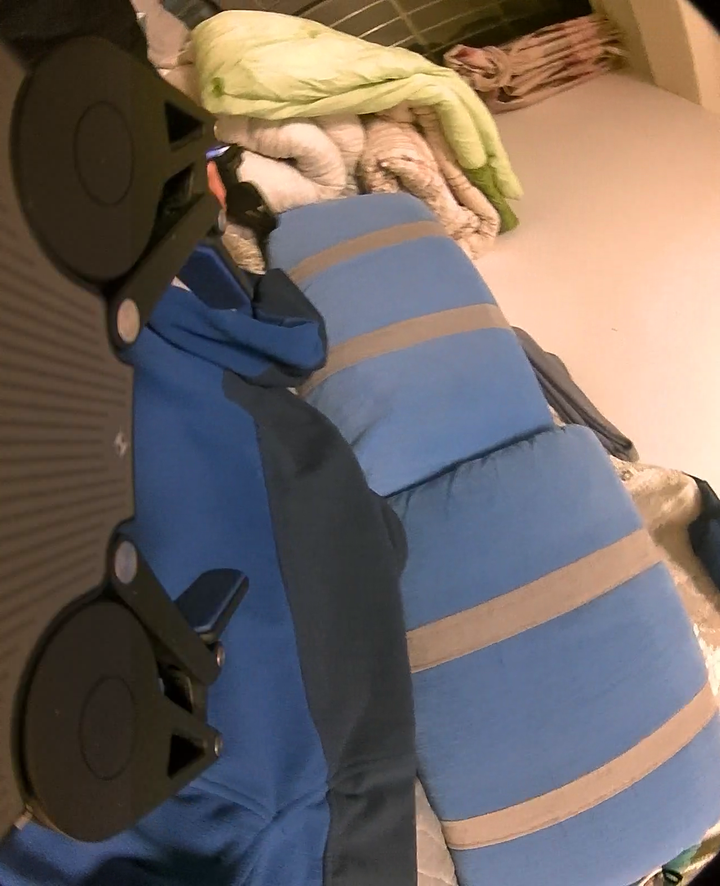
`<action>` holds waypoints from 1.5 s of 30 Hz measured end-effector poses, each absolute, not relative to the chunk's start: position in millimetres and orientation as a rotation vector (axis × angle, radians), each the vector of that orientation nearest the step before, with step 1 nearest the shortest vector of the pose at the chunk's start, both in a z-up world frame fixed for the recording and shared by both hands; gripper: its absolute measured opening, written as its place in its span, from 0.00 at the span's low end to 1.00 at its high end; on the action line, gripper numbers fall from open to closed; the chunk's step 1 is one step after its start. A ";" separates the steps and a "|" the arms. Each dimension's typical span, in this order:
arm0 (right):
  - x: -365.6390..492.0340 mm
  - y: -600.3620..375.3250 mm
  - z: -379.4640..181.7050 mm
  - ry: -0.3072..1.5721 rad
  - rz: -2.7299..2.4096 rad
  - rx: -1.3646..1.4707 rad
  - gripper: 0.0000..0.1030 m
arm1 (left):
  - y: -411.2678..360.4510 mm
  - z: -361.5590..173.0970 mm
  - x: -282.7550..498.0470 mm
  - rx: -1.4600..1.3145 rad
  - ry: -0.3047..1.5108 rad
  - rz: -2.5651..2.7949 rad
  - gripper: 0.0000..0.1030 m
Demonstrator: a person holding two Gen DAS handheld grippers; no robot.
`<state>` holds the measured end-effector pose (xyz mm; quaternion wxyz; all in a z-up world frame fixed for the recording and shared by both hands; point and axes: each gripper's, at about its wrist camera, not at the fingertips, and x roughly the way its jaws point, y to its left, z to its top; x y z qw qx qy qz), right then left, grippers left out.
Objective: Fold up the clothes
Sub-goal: 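Move the left gripper toward the other sleeve near the cushions, then grasp the navy sleeve cuff with the left gripper and lift it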
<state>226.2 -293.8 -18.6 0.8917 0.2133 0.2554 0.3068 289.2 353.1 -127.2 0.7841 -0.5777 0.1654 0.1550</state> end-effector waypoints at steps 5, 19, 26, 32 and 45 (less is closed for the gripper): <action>228.6 -296.4 -18.8 0.524 0.634 0.458 1.00 | 354.0 -133.0 298.1 -1.210 0.382 0.375 0.31; 227.4 -292.3 -20.3 0.536 0.658 0.429 1.00 | 348.8 -110.4 319.6 -1.087 0.470 0.448 0.17; 231.2 -292.1 -24.8 0.570 0.652 0.450 1.00 | 346.8 -79.9 278.5 -1.058 0.455 0.463 0.16; 228.4 -289.7 -26.8 0.564 0.619 0.419 1.00 | 336.6 -37.1 244.5 -0.986 0.441 0.506 0.16; 221.7 -291.1 -26.8 0.550 0.545 0.378 1.00 | 352.3 46.7 124.7 -0.807 0.376 0.560 0.15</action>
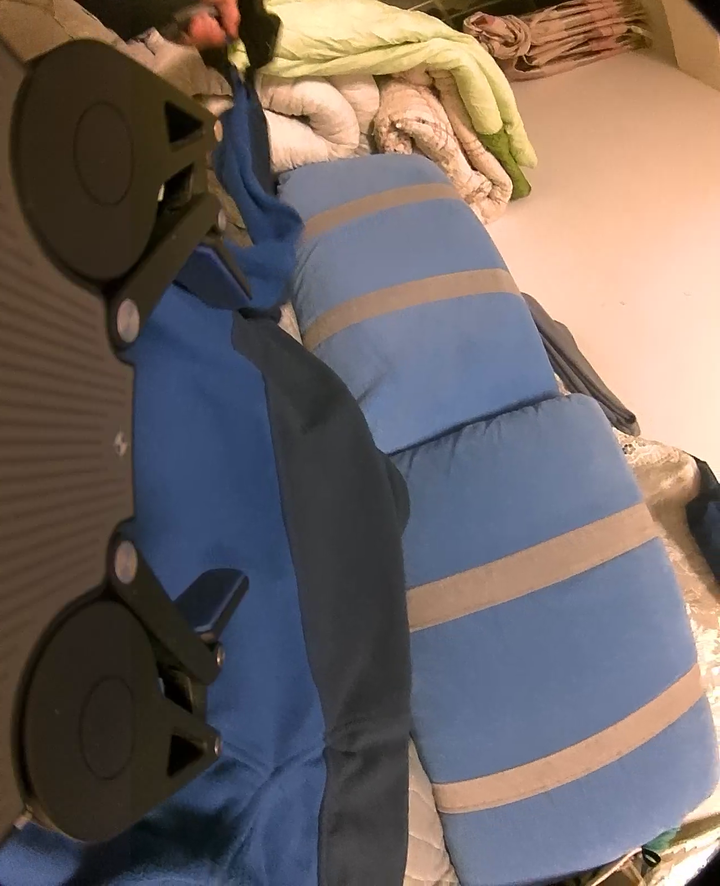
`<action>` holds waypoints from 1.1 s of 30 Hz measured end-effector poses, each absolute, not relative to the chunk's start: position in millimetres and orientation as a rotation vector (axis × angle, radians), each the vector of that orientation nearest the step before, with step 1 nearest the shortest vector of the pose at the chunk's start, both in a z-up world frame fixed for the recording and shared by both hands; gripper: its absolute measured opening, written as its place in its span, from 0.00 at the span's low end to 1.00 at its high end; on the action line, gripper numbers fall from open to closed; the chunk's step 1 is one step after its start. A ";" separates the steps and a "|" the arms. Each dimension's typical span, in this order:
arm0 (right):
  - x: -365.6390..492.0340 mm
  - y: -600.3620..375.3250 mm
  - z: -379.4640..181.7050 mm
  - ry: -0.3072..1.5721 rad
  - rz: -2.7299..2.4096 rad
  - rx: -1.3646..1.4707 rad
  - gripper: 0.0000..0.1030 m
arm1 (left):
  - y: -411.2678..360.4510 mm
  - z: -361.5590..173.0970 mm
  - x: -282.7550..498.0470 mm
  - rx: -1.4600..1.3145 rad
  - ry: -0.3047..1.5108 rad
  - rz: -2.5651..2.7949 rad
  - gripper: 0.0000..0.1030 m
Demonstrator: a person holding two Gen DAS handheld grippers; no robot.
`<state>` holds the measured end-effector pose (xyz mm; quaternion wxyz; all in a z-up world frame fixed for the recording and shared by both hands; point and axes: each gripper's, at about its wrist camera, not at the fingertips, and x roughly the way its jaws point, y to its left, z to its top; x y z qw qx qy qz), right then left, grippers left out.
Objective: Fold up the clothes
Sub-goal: 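Grasp the navy sleeve cuff with the left gripper and lift it, then carry the cuff across the jacket body and open the left gripper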
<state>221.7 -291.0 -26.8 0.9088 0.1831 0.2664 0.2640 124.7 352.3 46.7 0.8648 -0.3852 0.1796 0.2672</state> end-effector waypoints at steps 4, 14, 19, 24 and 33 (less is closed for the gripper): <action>223.9 -292.2 -27.3 0.556 0.532 0.380 1.00 | 369.9 48.5 64.4 -0.806 0.351 0.615 0.15; 227.8 -294.9 -29.6 0.579 0.514 0.402 1.00 | 419.2 -24.2 -65.3 -1.091 0.304 0.839 0.15; 231.7 -300.7 -33.3 0.604 0.497 0.436 1.00 | 429.2 -61.1 -82.8 -1.213 0.277 0.929 0.15; 232.7 -304.0 -34.5 0.613 0.486 0.454 1.00 | 437.3 -72.3 -87.1 -1.225 0.258 1.027 0.13; 234.3 -306.2 -35.4 0.626 0.486 0.477 1.00 | 436.1 -50.0 -78.7 -1.130 0.199 1.154 0.13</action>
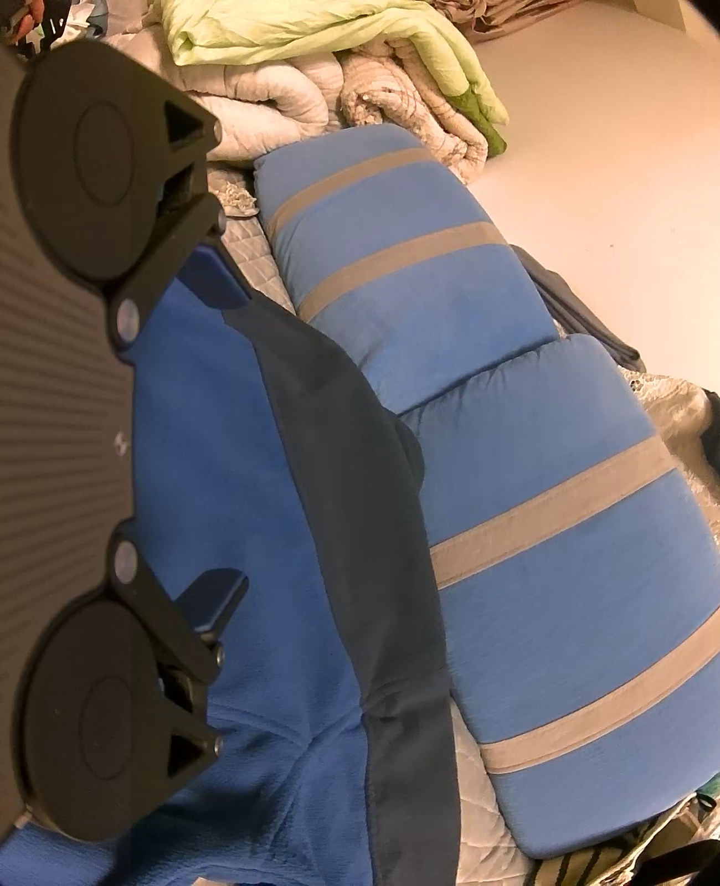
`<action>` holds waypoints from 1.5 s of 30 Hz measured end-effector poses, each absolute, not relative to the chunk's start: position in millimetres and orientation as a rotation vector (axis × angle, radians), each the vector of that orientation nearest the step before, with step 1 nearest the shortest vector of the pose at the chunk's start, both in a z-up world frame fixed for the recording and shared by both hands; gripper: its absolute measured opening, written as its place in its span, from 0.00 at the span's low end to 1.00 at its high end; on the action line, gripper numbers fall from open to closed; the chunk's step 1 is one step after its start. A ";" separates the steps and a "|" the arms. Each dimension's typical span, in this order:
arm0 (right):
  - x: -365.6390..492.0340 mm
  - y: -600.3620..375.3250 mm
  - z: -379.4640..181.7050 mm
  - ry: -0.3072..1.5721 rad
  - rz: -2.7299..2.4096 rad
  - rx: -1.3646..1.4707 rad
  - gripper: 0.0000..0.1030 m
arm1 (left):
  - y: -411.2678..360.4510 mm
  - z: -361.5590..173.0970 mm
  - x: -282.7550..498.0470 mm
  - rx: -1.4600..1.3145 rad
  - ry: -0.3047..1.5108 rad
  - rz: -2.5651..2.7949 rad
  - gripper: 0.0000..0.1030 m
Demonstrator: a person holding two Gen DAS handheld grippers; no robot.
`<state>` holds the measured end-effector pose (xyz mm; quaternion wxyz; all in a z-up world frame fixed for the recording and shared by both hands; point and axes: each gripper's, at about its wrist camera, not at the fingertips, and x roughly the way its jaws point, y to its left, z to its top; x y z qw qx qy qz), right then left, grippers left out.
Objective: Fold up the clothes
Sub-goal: 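Carry the cuff across the jacket body and open the left gripper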
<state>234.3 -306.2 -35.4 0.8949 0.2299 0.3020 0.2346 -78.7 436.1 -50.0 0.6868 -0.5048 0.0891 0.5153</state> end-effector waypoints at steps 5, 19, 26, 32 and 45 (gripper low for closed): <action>234.4 -307.7 -36.5 0.635 0.487 0.485 1.00 | 428.7 -46.0 -74.3 -1.133 0.173 1.222 0.21; 240.6 -310.8 -43.1 0.684 0.467 0.521 1.00 | 381.6 26.2 -40.9 -1.047 0.124 1.041 0.71; 241.1 -305.6 -46.6 0.705 0.469 0.493 1.00 | 314.3 63.0 36.0 -0.967 0.202 0.733 0.75; 242.3 -300.4 -50.6 0.724 0.465 0.468 1.00 | 213.2 84.8 118.6 -0.755 0.281 0.366 0.75; 248.9 -288.3 -60.8 0.764 0.366 0.339 1.00 | 61.5 -20.8 198.5 -0.598 0.470 -0.011 0.80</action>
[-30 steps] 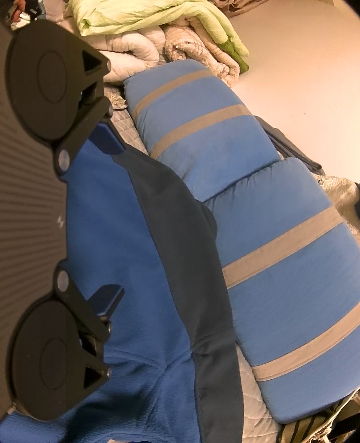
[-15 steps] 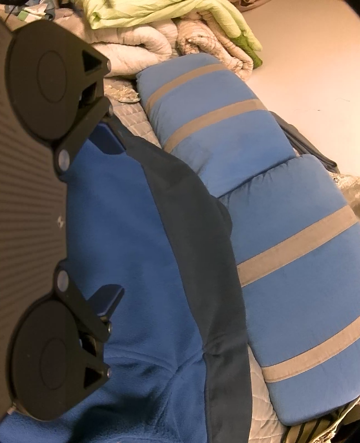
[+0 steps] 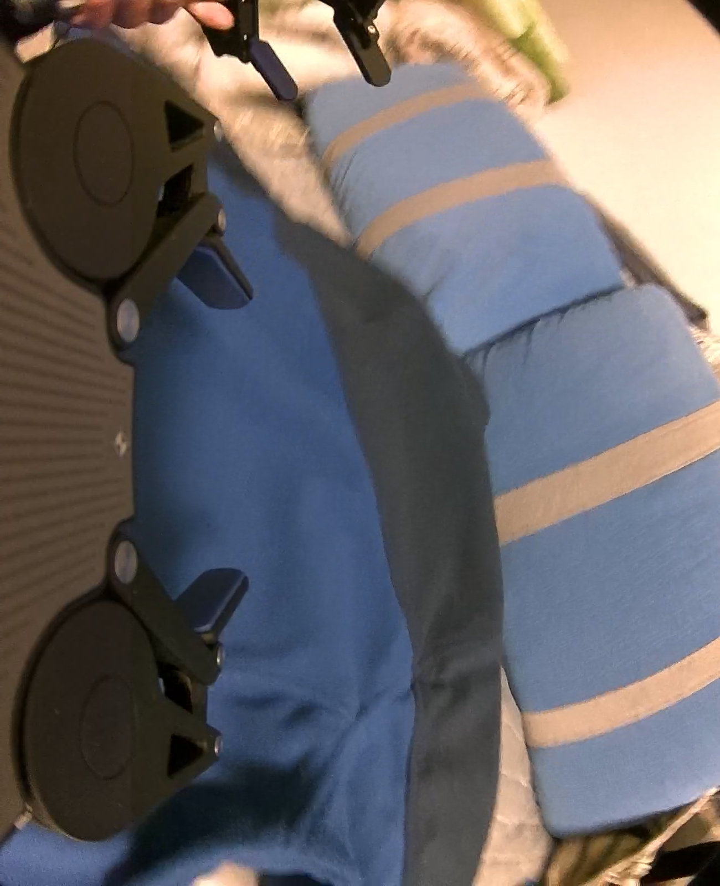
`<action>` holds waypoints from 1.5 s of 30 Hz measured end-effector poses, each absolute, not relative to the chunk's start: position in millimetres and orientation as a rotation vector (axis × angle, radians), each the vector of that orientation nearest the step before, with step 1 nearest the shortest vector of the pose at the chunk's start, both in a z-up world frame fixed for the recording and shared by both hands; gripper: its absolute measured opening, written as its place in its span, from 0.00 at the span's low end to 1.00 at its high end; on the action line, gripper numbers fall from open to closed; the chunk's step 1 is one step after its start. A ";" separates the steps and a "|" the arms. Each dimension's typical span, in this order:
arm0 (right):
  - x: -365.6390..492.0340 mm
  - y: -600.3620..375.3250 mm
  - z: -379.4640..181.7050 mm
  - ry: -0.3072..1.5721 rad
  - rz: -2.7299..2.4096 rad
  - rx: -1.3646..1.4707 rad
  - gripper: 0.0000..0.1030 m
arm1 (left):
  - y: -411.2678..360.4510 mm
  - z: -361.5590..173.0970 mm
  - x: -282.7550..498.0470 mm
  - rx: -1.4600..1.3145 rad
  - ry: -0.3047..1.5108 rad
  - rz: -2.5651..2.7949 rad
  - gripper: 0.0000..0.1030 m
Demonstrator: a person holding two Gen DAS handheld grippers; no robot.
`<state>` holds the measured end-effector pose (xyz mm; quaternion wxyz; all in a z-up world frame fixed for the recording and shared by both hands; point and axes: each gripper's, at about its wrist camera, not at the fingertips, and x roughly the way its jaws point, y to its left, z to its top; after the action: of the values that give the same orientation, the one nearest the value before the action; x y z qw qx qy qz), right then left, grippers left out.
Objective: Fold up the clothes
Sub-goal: 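Carry the cuff across the jacket body and open the left gripper, then move the right gripper toward the dark hood near the cushions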
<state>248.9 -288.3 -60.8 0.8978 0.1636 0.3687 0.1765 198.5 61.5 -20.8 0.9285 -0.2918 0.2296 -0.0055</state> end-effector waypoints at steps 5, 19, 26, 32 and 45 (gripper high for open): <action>253.1 -289.0 -68.2 0.803 0.349 0.343 1.00 | 72.9 -29.0 193.2 -0.662 0.491 -0.031 0.81; 252.0 -291.7 -68.4 0.806 0.368 0.377 1.00 | 76.3 -40.1 198.0 -0.701 0.573 -0.093 0.82; 251.5 -293.5 -68.4 0.822 0.388 0.385 1.00 | 78.8 -44.7 201.4 -0.742 0.604 -0.088 0.82; 248.6 -292.6 -65.4 0.806 0.404 0.387 1.00 | 78.8 -48.0 202.9 -0.736 0.619 -0.070 0.82; 239.4 -293.4 -51.4 0.685 0.387 0.318 1.00 | 69.2 -44.6 206.1 -0.664 0.606 -0.071 0.82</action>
<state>239.4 -293.4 -51.4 0.9113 0.1544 0.3324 0.1879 206.1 69.2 -44.6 0.9000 -0.3210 0.2927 -0.0343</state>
